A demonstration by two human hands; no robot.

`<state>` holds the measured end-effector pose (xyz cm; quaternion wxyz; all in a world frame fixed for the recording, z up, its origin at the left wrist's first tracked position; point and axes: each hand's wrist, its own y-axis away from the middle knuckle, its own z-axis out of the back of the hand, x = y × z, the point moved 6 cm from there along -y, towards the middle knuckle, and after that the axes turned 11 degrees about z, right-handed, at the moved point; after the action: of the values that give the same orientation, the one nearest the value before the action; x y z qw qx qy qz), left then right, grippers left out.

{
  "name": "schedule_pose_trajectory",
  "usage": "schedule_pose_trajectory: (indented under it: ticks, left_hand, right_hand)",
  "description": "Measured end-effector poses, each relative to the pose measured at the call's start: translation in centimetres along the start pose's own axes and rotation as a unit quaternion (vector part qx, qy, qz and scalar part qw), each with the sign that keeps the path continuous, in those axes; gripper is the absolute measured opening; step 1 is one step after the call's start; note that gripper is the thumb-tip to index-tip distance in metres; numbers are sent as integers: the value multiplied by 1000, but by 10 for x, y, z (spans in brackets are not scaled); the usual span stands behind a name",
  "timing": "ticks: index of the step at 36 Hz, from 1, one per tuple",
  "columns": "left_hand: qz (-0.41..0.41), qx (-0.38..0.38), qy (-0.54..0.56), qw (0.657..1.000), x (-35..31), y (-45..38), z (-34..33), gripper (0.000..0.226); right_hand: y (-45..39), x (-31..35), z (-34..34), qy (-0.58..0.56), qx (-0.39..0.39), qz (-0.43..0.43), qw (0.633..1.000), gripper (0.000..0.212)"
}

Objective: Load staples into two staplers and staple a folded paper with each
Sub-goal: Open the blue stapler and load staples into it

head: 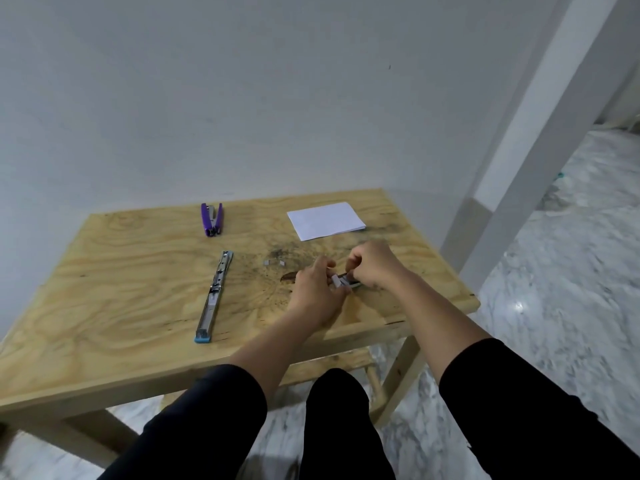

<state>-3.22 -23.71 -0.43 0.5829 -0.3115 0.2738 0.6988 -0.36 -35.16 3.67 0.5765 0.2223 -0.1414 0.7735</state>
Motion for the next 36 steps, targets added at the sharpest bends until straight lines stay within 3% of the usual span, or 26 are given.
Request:
schedule_pose_trajectory:
  ticks: [11, 26, 30, 36]
  left_hand:
    - [-1, 47, -17, 999, 1, 0, 2, 53]
    - [4, 32, 2, 999, 2, -1, 5, 42]
    - [0, 35, -1, 999, 0, 0, 5, 38]
    - [-8, 28, -15, 999, 0, 1, 5, 29]
  right_hand:
    - [-9, 9, 7, -35, -77, 23, 996, 15]
    - [-11, 2, 3, 74, 59, -27, 995, 20]
    - [-10, 6, 2, 94, 57, -22, 994, 19]
    - [-7, 6, 0, 80, 61, -42, 994, 33]
